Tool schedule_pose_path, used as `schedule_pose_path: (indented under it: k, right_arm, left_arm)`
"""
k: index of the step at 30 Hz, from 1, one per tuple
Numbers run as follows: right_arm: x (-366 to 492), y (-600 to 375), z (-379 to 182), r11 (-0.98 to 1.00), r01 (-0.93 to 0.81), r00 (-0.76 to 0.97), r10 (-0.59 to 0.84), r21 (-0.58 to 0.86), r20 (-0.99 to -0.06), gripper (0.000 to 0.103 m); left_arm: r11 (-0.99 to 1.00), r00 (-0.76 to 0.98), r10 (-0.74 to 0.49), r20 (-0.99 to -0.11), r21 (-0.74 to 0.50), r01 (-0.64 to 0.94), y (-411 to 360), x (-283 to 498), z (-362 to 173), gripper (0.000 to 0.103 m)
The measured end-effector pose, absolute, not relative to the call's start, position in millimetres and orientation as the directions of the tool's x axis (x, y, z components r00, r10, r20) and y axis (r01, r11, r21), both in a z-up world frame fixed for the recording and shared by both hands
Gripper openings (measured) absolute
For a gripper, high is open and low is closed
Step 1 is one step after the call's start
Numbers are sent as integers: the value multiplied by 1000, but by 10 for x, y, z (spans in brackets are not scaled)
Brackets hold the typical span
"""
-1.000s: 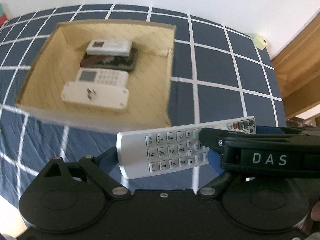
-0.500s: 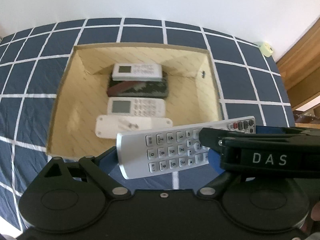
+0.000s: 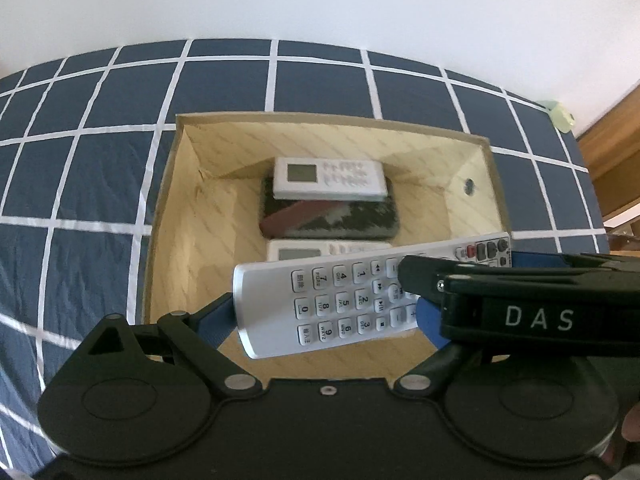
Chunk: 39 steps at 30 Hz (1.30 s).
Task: Organize objects
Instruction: 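Carry the TV remote with the right gripper over the cardboard box, then lower the TV remote beside the digital remote and open the right gripper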
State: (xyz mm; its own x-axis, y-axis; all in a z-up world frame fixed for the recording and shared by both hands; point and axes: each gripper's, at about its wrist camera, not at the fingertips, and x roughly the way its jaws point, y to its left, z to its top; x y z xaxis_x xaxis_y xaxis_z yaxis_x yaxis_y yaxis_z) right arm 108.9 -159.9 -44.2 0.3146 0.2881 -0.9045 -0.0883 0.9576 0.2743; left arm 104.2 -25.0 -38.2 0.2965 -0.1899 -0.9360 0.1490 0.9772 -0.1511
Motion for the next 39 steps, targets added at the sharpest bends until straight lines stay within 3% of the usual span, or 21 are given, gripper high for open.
schedule_pose_path:
  k: [20, 39]
  right_arm:
    - [1887, -1434, -1192, 963, 3, 232, 263, 271, -937, 93]
    - [2066, -1425, -1591, 967, 60, 161, 237, 249, -958, 93]
  left_arm:
    - [968, 179, -202, -963, -167, 189, -145, 1909, -1116, 94]
    - [958, 93, -215, -972, -192, 213, -174, 2168, -1515, 94]
